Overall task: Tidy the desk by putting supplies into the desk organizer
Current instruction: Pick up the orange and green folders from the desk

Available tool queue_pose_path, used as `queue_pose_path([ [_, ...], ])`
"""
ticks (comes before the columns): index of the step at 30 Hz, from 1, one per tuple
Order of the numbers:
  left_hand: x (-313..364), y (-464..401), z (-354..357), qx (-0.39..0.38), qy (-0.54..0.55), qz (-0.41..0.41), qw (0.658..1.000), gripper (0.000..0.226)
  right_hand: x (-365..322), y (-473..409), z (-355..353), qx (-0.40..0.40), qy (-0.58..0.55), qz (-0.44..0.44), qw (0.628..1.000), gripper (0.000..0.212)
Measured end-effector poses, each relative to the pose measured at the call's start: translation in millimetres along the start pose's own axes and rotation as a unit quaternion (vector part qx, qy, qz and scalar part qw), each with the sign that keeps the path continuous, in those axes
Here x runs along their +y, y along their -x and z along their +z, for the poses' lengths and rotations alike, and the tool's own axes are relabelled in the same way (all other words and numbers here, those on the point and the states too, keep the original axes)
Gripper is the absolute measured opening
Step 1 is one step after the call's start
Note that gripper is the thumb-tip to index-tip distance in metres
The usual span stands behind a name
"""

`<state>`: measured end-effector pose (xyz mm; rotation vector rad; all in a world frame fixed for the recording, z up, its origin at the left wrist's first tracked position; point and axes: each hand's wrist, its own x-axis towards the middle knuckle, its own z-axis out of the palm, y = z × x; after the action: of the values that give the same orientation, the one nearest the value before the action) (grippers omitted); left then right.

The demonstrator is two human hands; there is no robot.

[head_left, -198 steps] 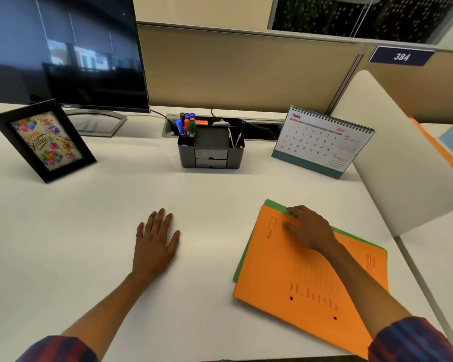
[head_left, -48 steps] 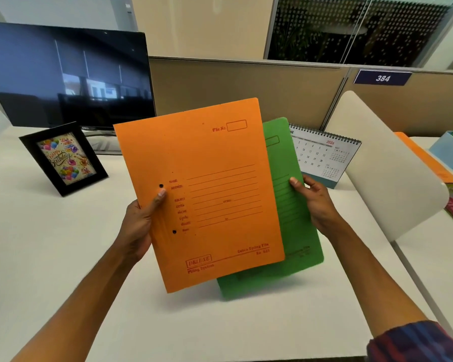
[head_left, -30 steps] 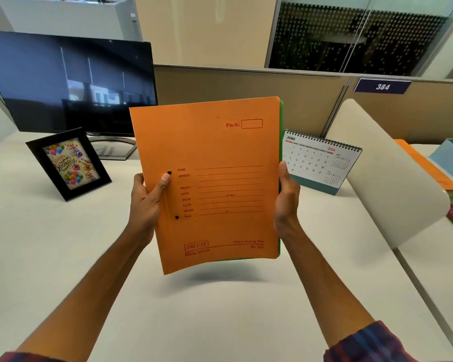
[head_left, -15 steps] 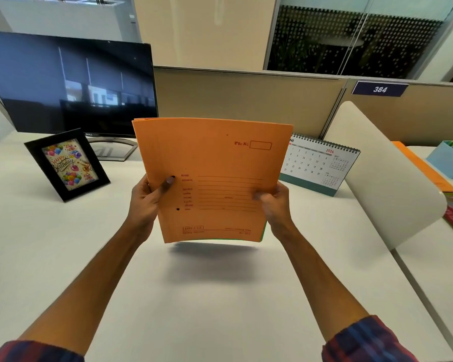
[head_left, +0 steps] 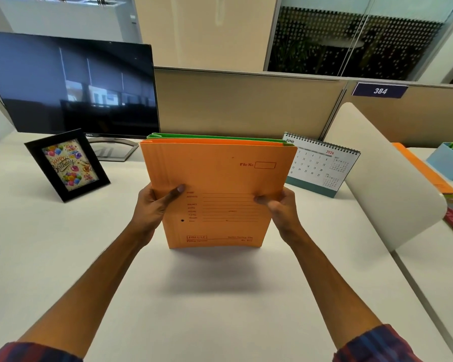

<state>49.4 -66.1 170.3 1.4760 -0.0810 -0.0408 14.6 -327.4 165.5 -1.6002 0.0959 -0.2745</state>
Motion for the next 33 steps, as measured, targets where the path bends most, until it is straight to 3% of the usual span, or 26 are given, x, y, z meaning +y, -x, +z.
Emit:
queue_pose_path([
  [9, -7, 3, 0, -0.010, -0.008, -0.009, 1.000, 0.031, 12, 2, -3, -0.006, -0.014, 0.020, 1.000, 0.024],
  [14, -14, 5, 1, -0.006, 0.006, -0.002, 1.000, 0.068, 33, 12, -4, 0.010, 0.026, 0.001, 1.000, 0.021],
  [19, -13, -4, 11, 0.034, 0.013, -0.032, 0.999, 0.028, 35, 14, -2, 0.051, 0.058, -0.001, 0.997, 0.038],
  [27, -9, -21, 22, 0.042, 0.009, -0.080, 0.996, 0.046, 52, 30, -22, 0.089, 0.094, 0.050, 0.990, 0.027],
  [33, -17, -17, 40, 0.017, -0.020, -0.091, 0.995, 0.039, 43, 30, -53, 0.112, 0.072, 0.101, 0.986, 0.027],
])
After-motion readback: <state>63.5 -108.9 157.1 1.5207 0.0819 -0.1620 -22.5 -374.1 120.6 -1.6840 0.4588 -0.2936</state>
